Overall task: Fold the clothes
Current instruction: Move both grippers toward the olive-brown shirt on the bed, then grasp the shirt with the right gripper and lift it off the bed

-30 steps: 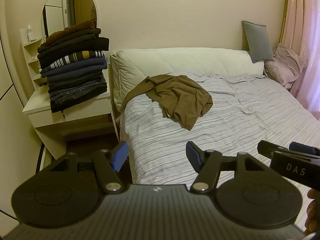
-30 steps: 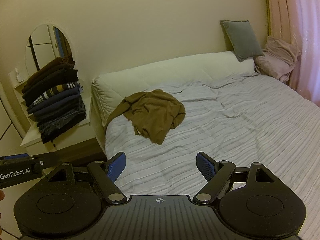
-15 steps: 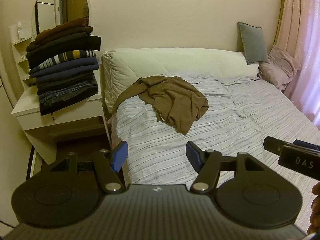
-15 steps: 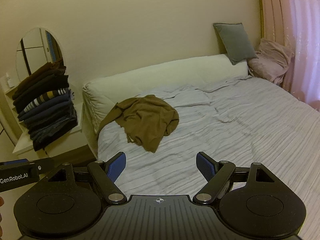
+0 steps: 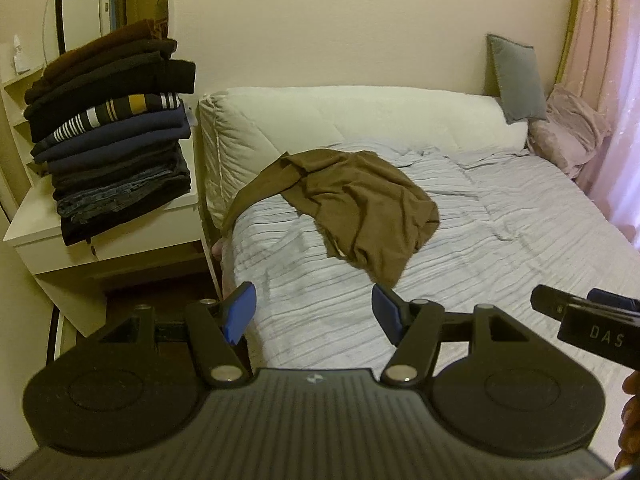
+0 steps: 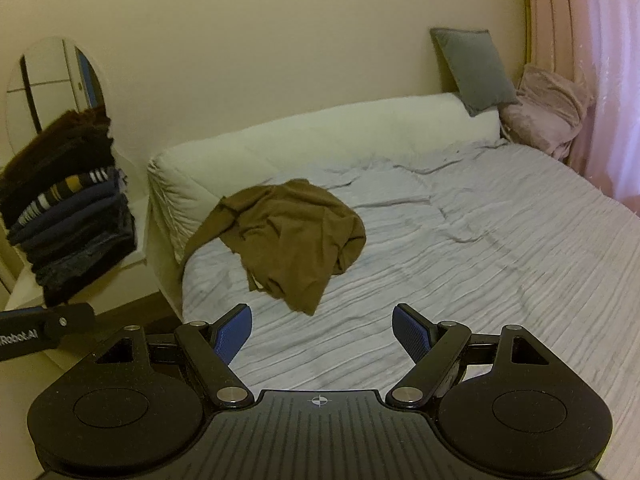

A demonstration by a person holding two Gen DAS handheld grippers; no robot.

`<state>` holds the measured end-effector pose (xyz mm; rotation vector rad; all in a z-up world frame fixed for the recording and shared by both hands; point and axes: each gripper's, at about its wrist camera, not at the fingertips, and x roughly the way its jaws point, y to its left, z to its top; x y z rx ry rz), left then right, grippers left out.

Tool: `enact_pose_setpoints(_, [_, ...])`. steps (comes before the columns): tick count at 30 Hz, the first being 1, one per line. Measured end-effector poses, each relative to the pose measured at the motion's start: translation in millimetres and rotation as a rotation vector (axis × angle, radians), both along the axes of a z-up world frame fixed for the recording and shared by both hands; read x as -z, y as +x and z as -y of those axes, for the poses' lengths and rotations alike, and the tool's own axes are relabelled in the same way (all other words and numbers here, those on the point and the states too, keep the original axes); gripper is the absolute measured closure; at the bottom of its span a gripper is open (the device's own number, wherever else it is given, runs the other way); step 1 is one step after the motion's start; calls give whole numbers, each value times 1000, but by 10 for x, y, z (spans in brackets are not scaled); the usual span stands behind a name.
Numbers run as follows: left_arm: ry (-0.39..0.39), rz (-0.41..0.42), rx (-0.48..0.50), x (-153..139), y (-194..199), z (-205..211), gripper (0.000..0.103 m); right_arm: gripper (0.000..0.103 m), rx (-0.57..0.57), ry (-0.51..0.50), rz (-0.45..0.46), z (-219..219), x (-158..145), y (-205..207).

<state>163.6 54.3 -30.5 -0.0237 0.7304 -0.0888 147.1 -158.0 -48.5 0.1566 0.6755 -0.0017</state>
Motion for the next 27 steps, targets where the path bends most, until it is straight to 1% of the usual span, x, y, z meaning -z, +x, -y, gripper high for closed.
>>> enact_pose_setpoints(3, [9,-19,9,74,259,-44,43,23,12,13,-25,-7,80,226])
enact_pose_setpoints(13, [-5,-66,92,253,1125,-77,43,23,57,57,-109,-22,354,973])
enact_pose_setpoints(21, [-18,-120,134,462,1849,-154,46,23,117,106,-175,5,648,1565])
enact_pose_setpoints(27, [-23,-148,195,629,2379,-106,46,23,158,151,-212,22,892,1949])
